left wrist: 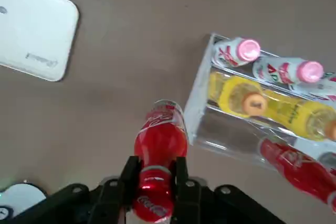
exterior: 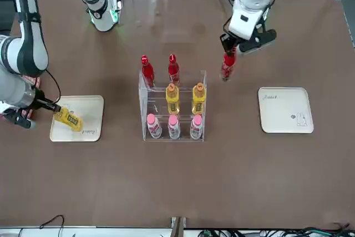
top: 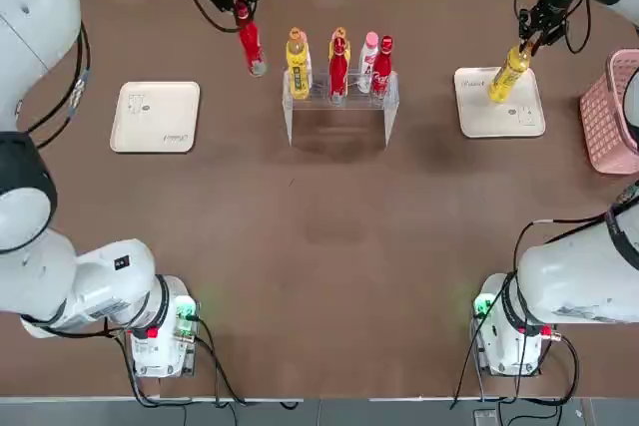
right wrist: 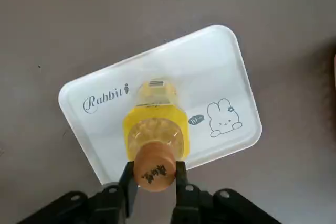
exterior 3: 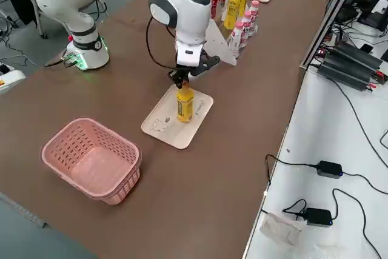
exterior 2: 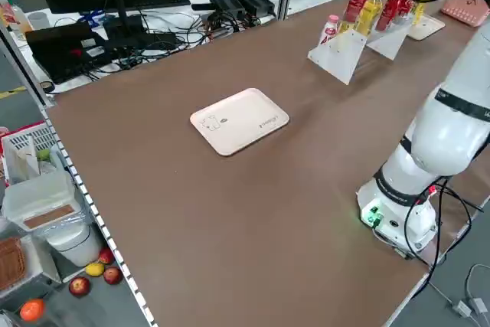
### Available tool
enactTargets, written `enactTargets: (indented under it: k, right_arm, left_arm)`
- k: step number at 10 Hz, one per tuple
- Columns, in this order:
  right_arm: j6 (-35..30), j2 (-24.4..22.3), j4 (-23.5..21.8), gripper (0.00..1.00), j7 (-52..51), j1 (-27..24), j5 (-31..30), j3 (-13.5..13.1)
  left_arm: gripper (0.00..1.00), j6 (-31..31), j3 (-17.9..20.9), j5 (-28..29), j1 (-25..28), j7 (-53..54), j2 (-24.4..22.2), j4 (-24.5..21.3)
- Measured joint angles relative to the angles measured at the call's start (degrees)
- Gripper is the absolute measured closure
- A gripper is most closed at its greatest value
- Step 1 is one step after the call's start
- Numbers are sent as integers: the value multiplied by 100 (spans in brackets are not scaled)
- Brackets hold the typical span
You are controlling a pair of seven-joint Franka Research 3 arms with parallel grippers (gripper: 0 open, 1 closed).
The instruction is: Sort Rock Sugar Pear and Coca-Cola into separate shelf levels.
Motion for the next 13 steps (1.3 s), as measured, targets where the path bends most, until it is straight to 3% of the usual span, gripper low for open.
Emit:
enactTargets:
  k: [3, 7, 13]
  right_arm:
    - [0, 0, 0, 67, -2, 0, 0, 0]
    - [-23, -7, 32, 67, -128, 5, -14, 2]
    - [-1275, -115, 1263, 67, -258, 389, -39, 29]
  left_arm:
    - [67, 3, -130, 124, -568, -691, 914, 535]
    - [67, 7, -124, 825, -1344, -1542, 1667, 814]
    - [67, 8, -119, 1650, -1551, -2037, 2145, 890]
